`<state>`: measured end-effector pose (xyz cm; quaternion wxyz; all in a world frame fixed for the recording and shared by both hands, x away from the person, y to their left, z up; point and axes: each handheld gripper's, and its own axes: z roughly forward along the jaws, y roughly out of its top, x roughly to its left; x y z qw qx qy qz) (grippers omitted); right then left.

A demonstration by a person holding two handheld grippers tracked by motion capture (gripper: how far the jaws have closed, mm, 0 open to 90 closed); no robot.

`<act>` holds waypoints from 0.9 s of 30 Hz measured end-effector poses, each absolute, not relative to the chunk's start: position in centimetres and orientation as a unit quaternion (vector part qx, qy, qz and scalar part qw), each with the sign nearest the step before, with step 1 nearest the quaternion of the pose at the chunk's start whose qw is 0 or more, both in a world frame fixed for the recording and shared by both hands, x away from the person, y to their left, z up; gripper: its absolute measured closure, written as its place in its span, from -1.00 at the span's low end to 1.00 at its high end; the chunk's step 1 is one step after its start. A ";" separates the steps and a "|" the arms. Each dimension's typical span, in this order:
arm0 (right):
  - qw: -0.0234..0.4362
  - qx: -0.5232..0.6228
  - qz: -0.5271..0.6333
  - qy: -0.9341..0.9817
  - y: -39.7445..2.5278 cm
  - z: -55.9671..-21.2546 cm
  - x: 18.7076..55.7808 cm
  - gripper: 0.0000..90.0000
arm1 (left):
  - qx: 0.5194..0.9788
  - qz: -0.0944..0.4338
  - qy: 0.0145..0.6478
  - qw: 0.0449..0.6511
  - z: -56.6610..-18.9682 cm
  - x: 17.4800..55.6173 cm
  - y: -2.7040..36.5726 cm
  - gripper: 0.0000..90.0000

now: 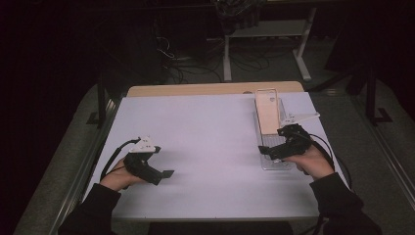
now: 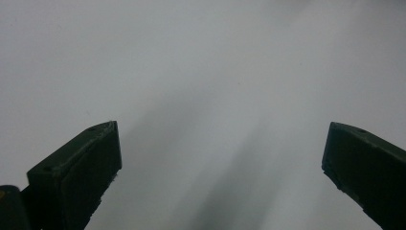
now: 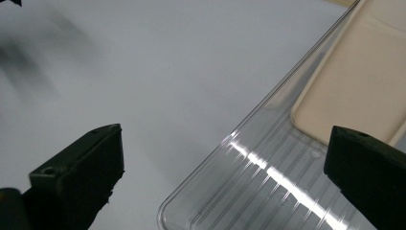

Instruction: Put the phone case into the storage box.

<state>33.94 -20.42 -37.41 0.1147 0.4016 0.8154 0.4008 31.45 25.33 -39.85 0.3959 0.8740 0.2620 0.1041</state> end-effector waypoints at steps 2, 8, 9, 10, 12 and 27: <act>0.113 0.400 0.401 0.816 -20.4 -37.6 33.7 -1.00 | 0.877 0.106 0.256 0.394 -39.6 31.5 25.4 -1.00; 0.111 0.396 0.400 0.819 -20.3 -38.2 32.9 -1.00 | 0.871 0.102 0.261 0.404 -39.2 31.5 25.4 -1.00; 0.112 0.396 0.399 0.820 -20.3 -38.3 32.8 -1.00 | 0.870 0.102 0.261 0.405 -39.2 31.5 25.4 -1.00; 0.111 0.397 0.400 0.819 -20.3 -38.3 32.6 -1.00 | 0.870 0.102 0.261 0.405 -39.1 31.5 25.4 -1.00; 0.112 0.394 0.404 0.818 -20.5 -38.5 32.4 -1.00 | 0.871 0.103 0.257 0.405 -39.0 31.5 25.4 -1.00; 0.112 0.390 0.397 0.823 -21.1 -39.6 31.2 -1.00 | 0.869 0.103 0.255 0.411 -38.9 31.5 25.3 -1.00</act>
